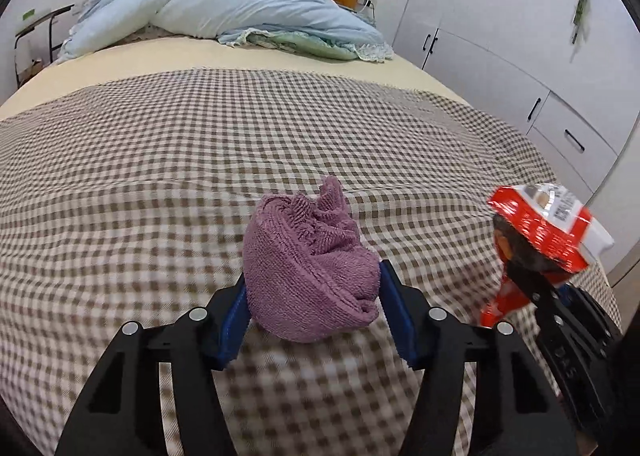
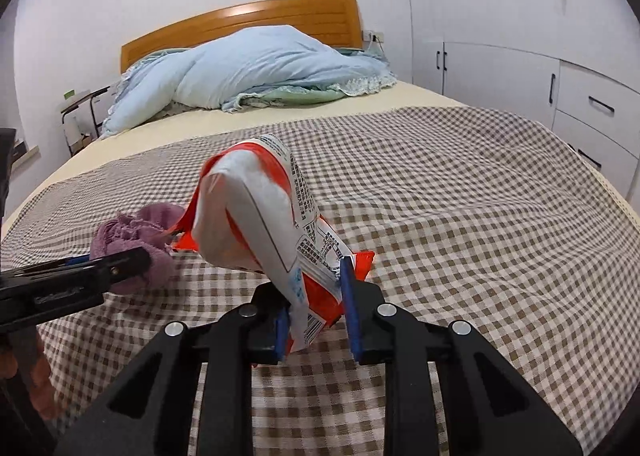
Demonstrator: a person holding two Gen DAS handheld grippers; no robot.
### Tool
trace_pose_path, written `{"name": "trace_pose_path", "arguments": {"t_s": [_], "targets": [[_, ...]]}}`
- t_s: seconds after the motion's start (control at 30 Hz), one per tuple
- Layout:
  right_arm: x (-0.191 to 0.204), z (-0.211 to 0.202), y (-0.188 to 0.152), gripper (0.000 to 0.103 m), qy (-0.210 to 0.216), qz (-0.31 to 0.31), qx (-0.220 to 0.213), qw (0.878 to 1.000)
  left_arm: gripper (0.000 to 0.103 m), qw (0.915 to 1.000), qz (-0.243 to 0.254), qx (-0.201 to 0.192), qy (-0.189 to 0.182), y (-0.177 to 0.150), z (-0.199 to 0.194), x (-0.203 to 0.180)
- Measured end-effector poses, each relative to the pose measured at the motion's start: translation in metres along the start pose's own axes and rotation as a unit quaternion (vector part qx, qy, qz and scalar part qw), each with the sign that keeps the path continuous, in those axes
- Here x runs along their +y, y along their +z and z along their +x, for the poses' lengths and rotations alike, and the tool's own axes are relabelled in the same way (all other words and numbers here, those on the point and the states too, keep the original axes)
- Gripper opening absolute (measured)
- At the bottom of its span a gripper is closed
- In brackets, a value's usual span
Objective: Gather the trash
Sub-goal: 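Carry the purple cloth with the left tool while the right tool carries the snack bag to the wastebasket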
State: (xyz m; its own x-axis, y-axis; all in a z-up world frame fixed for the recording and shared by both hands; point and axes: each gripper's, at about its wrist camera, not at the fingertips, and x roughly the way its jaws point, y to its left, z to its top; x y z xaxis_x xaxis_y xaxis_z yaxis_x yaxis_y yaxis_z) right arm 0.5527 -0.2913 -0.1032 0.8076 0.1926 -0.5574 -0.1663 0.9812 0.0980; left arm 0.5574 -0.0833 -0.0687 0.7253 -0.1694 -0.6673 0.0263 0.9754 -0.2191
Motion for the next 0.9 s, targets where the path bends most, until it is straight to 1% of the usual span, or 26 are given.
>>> {"name": "trace_pose_path", "arguments": {"t_s": [0.07,0.17,0.33,0.47,0.6,0.73,0.9], "targets": [[0.007,-0.006,-0.001,0.023,0.004,-0.010,-0.003,1.000,0.057,1.0000,0.001,-0.005,-0.002,-0.006,-0.018,0.001],[0.018,-0.022,-0.006,0.023,0.016,-0.020,-0.010,1.000,0.057,0.9998,0.015,-0.012,0.002,-0.017,-0.046,0.002],[0.034,-0.062,-0.023,0.023,0.049,-0.024,-0.022,0.998,0.057,0.9997,0.018,-0.017,0.000,-0.038,-0.098,0.006],[0.047,-0.096,-0.029,0.023,0.067,-0.043,-0.032,0.996,0.057,0.9988,0.041,-0.028,0.002,-0.059,-0.144,-0.003],[0.059,-0.133,-0.031,0.023,0.075,-0.064,-0.049,0.994,0.057,0.9987,0.036,-0.036,-0.010,-0.079,-0.184,-0.009],[0.063,-0.171,-0.038,0.023,0.084,-0.074,-0.063,0.992,0.057,0.9985,0.035,-0.041,-0.005,-0.105,-0.222,-0.016],[0.065,-0.200,-0.057,0.023,0.093,-0.074,-0.055,0.991,0.057,0.9985,0.028,-0.047,-0.002,-0.129,-0.251,-0.019]]}}
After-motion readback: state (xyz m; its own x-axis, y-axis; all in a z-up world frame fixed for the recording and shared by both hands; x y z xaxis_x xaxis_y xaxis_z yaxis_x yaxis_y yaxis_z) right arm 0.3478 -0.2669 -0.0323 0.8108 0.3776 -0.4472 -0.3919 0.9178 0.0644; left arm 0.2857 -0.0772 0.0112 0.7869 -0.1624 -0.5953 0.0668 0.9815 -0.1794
